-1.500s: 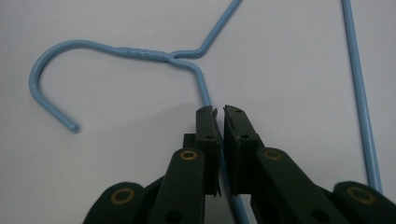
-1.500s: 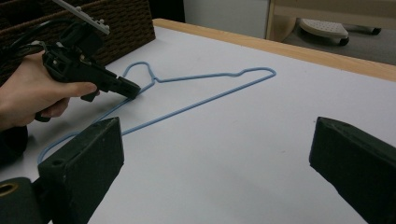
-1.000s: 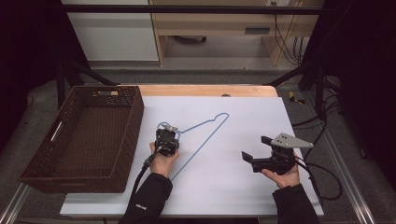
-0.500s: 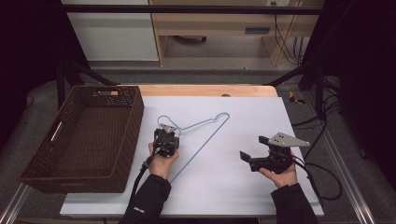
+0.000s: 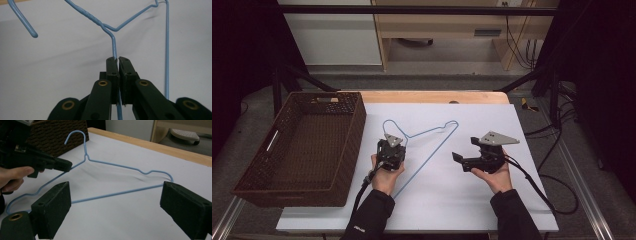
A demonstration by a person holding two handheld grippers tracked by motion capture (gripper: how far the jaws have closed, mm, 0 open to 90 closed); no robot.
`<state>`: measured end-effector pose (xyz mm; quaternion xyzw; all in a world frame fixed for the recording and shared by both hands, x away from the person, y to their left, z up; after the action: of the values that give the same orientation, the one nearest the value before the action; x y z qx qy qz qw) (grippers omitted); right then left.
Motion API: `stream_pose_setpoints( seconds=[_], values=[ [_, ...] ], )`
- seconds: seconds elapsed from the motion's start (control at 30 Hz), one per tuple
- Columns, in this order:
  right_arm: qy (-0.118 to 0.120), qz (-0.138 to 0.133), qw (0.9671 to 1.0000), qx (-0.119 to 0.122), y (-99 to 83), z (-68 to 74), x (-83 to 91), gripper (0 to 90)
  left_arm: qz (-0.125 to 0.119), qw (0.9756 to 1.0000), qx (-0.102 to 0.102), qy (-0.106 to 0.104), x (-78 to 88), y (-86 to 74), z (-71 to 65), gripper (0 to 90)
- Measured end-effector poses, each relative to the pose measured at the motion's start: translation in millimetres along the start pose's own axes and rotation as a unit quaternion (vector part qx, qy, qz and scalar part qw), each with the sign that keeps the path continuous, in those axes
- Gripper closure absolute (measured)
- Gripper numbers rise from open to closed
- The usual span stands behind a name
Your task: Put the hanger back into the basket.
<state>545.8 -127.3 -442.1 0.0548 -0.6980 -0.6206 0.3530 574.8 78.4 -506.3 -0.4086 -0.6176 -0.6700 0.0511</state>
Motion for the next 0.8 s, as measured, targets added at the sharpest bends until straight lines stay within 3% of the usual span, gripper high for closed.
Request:
stream_pose_setpoints(
  seconds=[0.43,0.8],
  values=[
    [0.022,-0.010,0.9997,-0.006,32.2,23.4,-53.8,14.3,-0.004,1.0000,-0.004,-0.003,3.3,1.1,-1.9,87.2],
    [0.027,0.009,0.9996,-0.004,39.1,31.5,-93.0,19.0,-0.007,0.9999,-0.010,-0.007,5.2,2.2,-4.3,87.1]
  ],
)
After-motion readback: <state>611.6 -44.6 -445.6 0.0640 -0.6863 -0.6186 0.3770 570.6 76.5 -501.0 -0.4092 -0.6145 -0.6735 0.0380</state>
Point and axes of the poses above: each handheld gripper's, and its own axes: x roughly backward along the jaws, y roughly out of its top, z roughly to its left, the point moved 10 cm from there along -x, roughly forward along the jaws, and after that the axes turned 8 degrees about -y, right-handed, at the moved point
